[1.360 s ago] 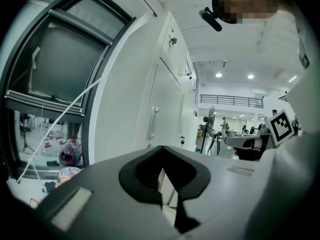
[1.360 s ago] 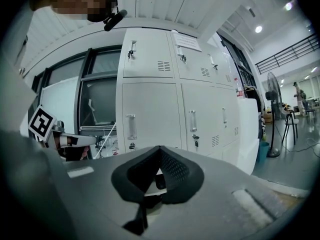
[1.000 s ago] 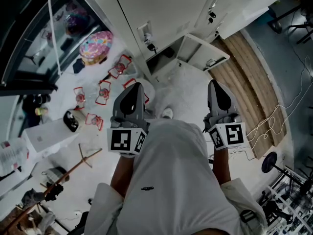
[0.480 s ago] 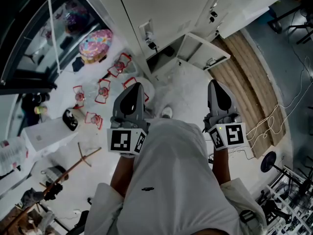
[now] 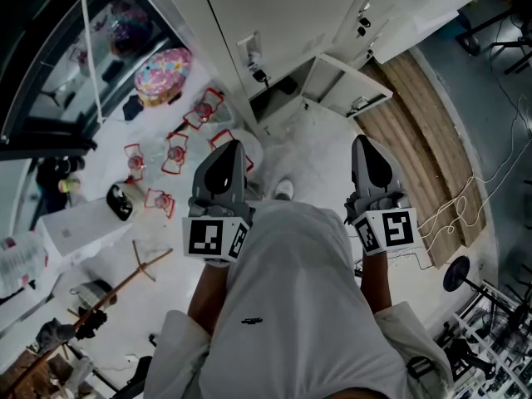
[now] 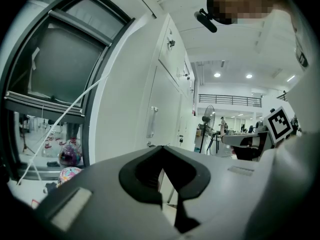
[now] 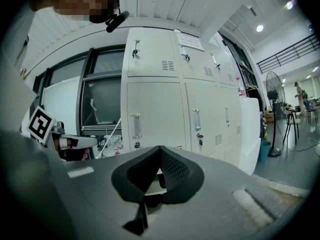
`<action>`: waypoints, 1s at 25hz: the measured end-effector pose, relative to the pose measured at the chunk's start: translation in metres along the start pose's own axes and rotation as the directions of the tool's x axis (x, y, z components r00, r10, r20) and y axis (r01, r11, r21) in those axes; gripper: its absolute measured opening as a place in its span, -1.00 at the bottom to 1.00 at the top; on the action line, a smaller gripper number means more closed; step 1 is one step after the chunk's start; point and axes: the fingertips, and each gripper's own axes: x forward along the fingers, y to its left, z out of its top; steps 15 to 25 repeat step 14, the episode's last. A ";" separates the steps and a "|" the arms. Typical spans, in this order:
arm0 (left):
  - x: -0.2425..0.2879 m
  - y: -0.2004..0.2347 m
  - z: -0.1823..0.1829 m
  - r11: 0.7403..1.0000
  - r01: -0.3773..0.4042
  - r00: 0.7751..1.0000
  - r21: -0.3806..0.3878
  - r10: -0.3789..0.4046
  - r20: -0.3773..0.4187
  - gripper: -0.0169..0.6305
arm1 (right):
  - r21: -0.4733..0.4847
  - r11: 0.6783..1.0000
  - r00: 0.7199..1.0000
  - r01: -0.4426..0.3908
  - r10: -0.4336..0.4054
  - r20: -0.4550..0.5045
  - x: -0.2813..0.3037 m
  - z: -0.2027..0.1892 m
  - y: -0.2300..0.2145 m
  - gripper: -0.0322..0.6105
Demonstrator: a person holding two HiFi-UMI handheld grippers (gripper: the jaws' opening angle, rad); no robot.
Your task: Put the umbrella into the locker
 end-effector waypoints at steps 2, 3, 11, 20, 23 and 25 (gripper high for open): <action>-0.001 0.000 -0.001 1.000 -0.003 1.000 0.002 0.003 -0.001 -0.89 | 0.001 1.000 1.000 -0.001 0.001 0.000 -0.001 0.000 0.000 -0.89; -0.001 0.000 -0.001 1.000 -0.003 1.000 0.002 0.003 -0.001 -0.89 | 0.002 1.000 1.000 -0.001 0.001 0.001 -0.001 0.000 0.001 -0.89; -0.003 -0.001 -0.001 1.000 -0.003 1.000 0.004 0.003 0.004 -0.89 | 0.007 1.000 1.000 0.001 -0.001 0.005 -0.002 -0.001 0.002 -0.89; -0.005 -0.002 -0.001 1.000 -0.003 1.000 0.004 0.003 0.005 -0.89 | 0.005 1.000 1.000 0.001 -0.001 0.004 -0.004 -0.001 0.002 -0.89; -0.005 -0.002 -0.001 1.000 -0.003 1.000 0.004 0.003 0.005 -0.89 | 0.005 1.000 1.000 0.001 -0.001 0.004 -0.004 -0.001 0.002 -0.89; -0.005 -0.002 -0.001 1.000 -0.003 1.000 0.004 0.003 0.005 -0.89 | 0.005 1.000 1.000 0.001 -0.001 0.004 -0.004 -0.001 0.002 -0.89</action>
